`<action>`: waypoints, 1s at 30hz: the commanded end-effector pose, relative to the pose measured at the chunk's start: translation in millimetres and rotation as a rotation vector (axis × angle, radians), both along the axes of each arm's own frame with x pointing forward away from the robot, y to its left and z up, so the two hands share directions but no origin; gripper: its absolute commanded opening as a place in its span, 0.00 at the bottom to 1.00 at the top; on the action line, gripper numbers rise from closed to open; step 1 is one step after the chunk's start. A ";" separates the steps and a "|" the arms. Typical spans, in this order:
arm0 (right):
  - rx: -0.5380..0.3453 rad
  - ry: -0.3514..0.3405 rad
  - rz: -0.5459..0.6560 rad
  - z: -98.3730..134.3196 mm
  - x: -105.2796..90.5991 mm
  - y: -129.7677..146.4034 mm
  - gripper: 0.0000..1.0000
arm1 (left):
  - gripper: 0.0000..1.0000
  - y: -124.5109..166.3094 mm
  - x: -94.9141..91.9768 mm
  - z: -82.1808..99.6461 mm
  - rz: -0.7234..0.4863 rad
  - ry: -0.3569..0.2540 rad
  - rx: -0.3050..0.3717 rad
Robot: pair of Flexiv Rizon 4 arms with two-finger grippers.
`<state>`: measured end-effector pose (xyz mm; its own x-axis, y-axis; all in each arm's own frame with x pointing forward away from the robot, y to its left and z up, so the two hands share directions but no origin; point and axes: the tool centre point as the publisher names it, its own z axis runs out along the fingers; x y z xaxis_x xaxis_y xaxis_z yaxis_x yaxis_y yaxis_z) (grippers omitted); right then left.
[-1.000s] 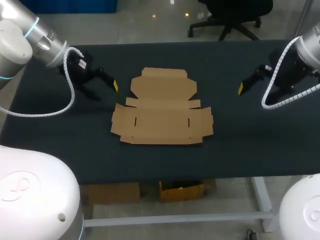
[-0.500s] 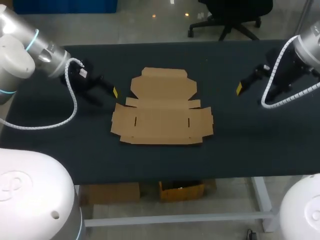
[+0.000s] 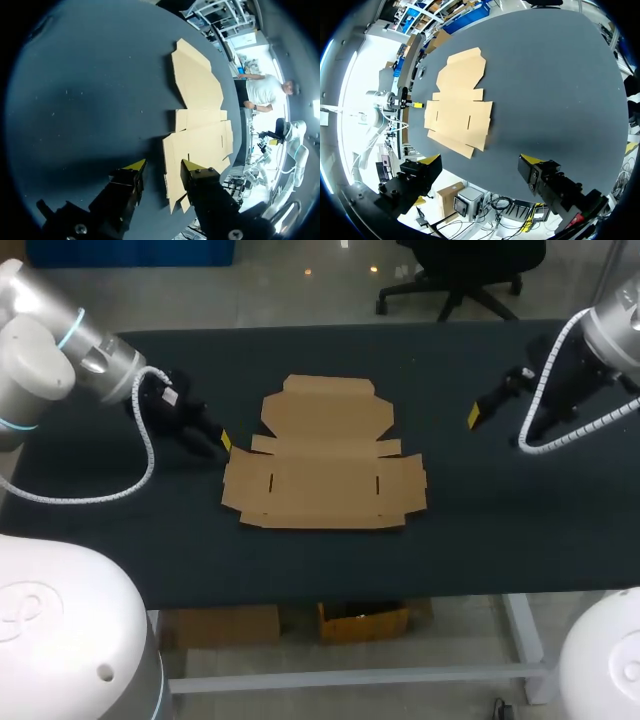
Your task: Assemble the packaging by folding the flat box into shape, placing the metal phone stand inside, and closing the box properly
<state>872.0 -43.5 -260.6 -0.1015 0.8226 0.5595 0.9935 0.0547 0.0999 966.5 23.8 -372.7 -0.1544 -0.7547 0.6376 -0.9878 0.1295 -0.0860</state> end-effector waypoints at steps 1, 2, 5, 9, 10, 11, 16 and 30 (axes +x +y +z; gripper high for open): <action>0.004 0.003 0.005 1.6 0.1 -1.4 1.00 | 0.46 -4.1 4.4 -6.2 -0.014 0.014 0.000; 0.004 0.004 0.004 1.6 -0.2 -1.4 1.00 | 0.46 -4.9 4.4 -7.7 -0.015 0.016 -0.001; 0.004 0.006 0.003 1.4 -0.9 -1.6 1.00 | 0.46 -7.7 5.0 -12.1 -0.022 0.025 -0.006; 0.007 0.008 0.000 1.0 -2.1 -1.8 1.00 | 0.47 -12.6 4.4 -15.9 -0.036 0.031 -0.012; 0.008 0.008 0.000 1.0 -2.5 -1.7 1.00 | 0.46 -13.6 4.5 -16.6 -0.042 0.036 -0.018; 0.008 0.007 0.000 1.1 -2.7 -1.6 1.00 | 0.46 -14.6 4.4 -17.4 -0.044 0.036 -0.019; 0.011 0.011 -0.004 0.9 -3.0 -1.3 1.00 | 0.45 -19.5 3.7 -22.5 -0.054 0.046 -0.029; 0.016 0.020 -0.004 -2.2 -2.3 1.3 1.00 | 0.00 -22.1 0.4 -29.3 -0.048 0.067 -0.037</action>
<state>868.2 -41.0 -262.3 -0.0867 0.8169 0.5702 0.9952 0.0454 0.0862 966.0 1.2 -400.5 -0.1461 -0.7248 0.6733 -0.9847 0.1719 -0.0286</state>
